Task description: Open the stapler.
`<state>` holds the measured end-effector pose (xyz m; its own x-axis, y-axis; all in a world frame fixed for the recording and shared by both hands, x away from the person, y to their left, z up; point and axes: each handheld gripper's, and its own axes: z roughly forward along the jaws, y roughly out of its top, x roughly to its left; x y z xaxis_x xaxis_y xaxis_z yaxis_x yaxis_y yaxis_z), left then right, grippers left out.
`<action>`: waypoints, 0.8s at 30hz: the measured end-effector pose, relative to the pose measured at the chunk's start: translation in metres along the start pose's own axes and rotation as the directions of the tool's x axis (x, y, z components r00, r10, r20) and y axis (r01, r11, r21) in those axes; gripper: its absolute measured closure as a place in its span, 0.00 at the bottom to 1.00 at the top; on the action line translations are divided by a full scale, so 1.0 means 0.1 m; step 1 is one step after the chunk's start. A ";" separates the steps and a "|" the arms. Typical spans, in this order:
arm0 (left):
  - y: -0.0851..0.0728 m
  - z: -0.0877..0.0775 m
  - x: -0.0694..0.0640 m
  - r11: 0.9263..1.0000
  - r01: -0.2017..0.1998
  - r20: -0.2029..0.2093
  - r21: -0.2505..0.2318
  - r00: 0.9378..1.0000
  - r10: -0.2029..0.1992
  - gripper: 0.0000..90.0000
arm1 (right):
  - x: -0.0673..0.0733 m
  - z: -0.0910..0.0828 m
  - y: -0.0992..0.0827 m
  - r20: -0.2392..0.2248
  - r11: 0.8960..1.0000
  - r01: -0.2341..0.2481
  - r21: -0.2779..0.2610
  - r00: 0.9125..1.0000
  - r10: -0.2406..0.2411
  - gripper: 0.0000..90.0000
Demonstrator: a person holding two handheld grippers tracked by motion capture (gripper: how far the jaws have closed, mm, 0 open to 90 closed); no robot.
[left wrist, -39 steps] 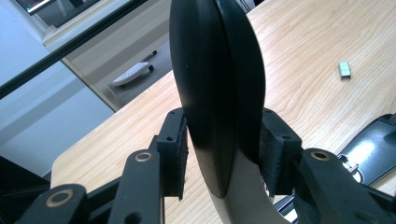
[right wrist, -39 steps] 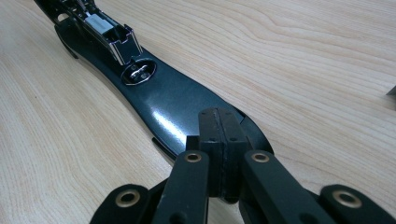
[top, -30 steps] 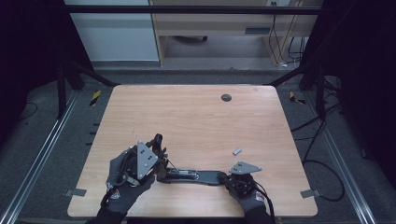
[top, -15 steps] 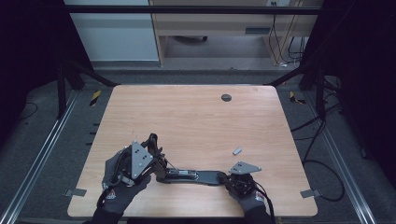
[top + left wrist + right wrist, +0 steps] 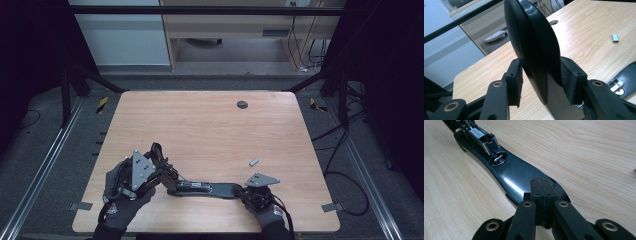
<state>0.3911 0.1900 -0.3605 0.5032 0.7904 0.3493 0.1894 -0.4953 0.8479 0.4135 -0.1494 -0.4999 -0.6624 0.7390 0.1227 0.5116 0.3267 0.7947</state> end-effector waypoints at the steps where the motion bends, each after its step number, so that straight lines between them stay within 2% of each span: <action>1: -0.01 0.00 0.01 1.000 0.004 0.001 -0.001 1.000 -0.004 0.61 | 0.00 0.00 0.00 0.000 1.000 0.000 0.000 1.000 0.000 1.00; 6: -0.04 -0.02 0.07 1.000 0.027 0.005 0.001 1.000 -0.027 0.60 | 0.00 0.00 0.00 -0.001 1.000 0.000 0.001 1.000 0.000 1.00; 7: -0.05 -0.02 0.08 0.999 0.030 -0.006 0.010 1.000 -0.030 0.60 | 0.00 0.00 0.00 -0.001 1.000 0.000 0.000 1.000 0.000 1.00; 9: -0.09 -0.04 0.14 0.998 0.058 -0.011 0.022 0.998 -0.058 0.59 | 0.00 0.00 0.00 0.000 1.000 0.000 0.001 1.000 0.000 1.00; 12: -0.17 -0.06 0.24 0.995 0.103 0.002 0.012 0.995 -0.103 0.59 | 0.00 0.00 0.00 -0.002 1.000 -0.001 0.001 1.000 0.001 1.00; 13: -0.22 -0.08 0.27 0.991 0.131 0.007 0.018 0.991 -0.131 0.59 | 0.00 0.00 0.00 -0.002 1.000 -0.001 0.002 1.000 0.001 1.00; 15: -0.25 -0.09 0.30 0.989 0.148 0.009 0.019 0.989 -0.149 0.59 | 0.00 0.00 0.00 -0.002 1.000 -0.002 0.001 1.000 0.002 1.00; 24: -0.28 -0.11 0.31 0.989 0.147 0.004 0.016 0.989 -0.148 0.58 | 0.00 0.00 0.00 -0.002 1.000 0.000 0.001 1.000 0.000 1.00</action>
<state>0.3926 0.2326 -0.3691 0.4730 0.8534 0.2188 0.2752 -0.3791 0.8835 0.4133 -0.1495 -0.4998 -0.6634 0.7378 0.1244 0.5126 0.3270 0.7939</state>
